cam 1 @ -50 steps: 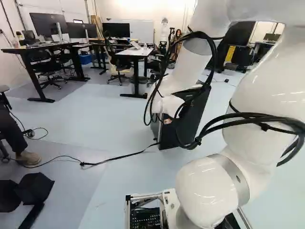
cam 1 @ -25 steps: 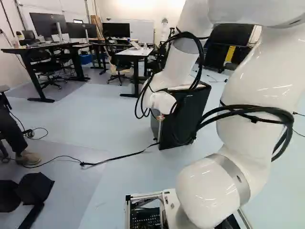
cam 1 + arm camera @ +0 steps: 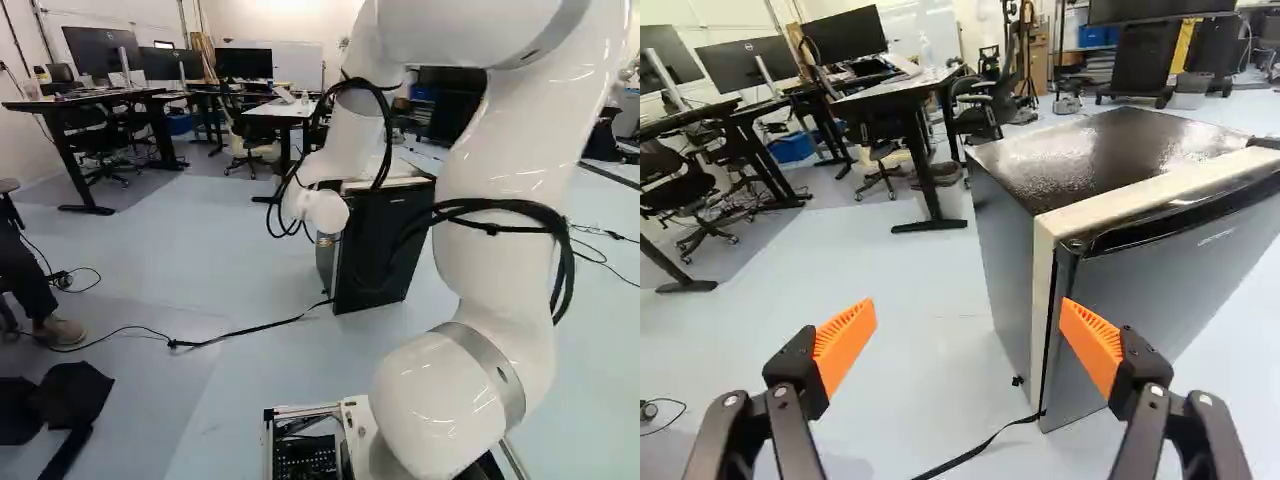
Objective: Open the fridge door
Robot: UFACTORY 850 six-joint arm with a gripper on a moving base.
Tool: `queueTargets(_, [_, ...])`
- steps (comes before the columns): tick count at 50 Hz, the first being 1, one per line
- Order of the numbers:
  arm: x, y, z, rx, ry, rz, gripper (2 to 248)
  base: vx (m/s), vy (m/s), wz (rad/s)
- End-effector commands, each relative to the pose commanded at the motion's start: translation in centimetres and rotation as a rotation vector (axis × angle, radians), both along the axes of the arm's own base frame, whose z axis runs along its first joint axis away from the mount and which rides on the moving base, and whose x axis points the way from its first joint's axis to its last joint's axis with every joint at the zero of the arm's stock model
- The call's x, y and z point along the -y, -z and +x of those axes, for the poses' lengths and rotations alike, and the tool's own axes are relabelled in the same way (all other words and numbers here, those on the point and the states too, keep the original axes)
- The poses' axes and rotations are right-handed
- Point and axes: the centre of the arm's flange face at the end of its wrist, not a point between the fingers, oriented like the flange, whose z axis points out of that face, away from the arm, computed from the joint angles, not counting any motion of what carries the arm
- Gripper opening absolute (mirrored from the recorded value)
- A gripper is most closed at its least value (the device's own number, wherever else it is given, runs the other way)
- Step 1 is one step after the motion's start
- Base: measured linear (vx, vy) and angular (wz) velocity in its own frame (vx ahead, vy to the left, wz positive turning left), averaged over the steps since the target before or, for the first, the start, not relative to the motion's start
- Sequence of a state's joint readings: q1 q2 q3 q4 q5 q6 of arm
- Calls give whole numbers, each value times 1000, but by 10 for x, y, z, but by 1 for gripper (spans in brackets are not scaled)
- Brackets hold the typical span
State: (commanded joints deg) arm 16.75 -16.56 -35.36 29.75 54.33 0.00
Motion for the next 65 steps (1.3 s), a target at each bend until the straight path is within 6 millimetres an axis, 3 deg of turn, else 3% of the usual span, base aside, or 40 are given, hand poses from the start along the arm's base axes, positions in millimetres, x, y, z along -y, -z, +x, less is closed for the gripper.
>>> queueTargets(16, [1,19,19,-13,95,16,247,0,0,0])
queueTargets(65, [20,68,34,36,374,-18,247,0,0,0])
